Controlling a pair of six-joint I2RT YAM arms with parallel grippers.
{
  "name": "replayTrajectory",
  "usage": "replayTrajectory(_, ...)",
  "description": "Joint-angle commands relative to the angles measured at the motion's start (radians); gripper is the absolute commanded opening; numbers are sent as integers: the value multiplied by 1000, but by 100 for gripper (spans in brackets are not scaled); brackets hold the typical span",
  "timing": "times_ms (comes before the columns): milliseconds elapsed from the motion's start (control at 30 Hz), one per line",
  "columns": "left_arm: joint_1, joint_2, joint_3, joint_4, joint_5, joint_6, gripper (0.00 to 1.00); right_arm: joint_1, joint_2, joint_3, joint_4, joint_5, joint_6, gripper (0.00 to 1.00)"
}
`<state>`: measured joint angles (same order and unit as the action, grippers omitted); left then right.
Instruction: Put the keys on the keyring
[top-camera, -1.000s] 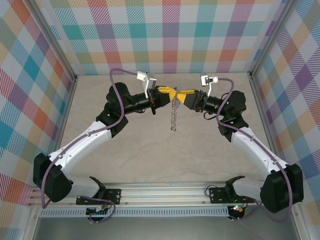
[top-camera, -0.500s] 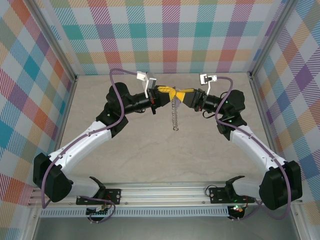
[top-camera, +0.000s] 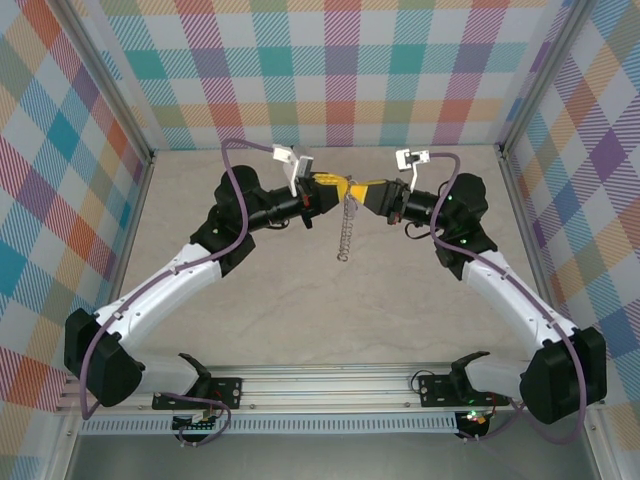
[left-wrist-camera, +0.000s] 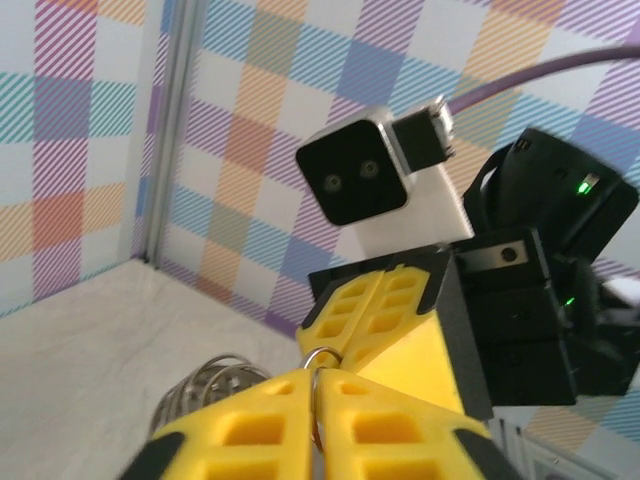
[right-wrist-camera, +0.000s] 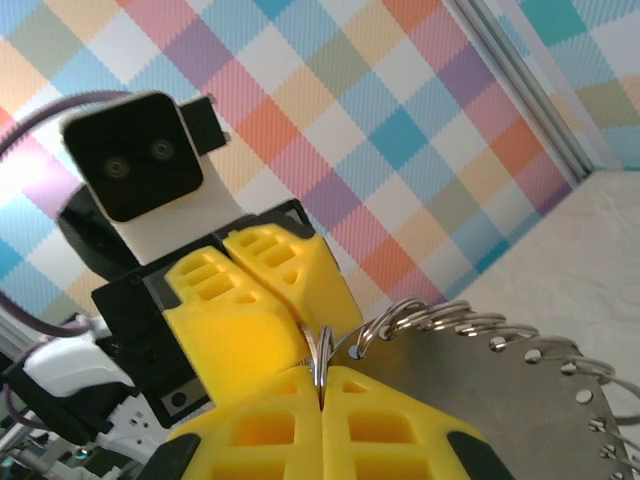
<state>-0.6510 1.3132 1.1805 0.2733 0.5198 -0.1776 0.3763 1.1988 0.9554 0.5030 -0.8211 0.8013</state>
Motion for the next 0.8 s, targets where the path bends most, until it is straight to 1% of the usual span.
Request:
replayTrajectory(0,-1,-67,36,-91,-73,97,17,-8,-38,62,-228,42,-161,0)
replayTrajectory(133,17,-81,78,-196,-71,156,30,-14,-44,107,-410,64,-287,0)
replayTrajectory(200,33,-81,104,-249,-53,184,37,-14,-42,124,-468,69,-337,0)
replayTrajectory(333,71,-40,217,-430,63,245,50,-16,-20,167,-568,57,-423,0)
replayTrajectory(433,88,10,299,-577,134,292,55,-17,2,195,-617,39,-473,0)
replayTrajectory(633,121,129,430,-774,274,371,58,-17,38,241,-686,2,-533,0)
replayTrajectory(767,143,219,511,-871,367,398,52,-17,42,243,-686,-4,-532,0)
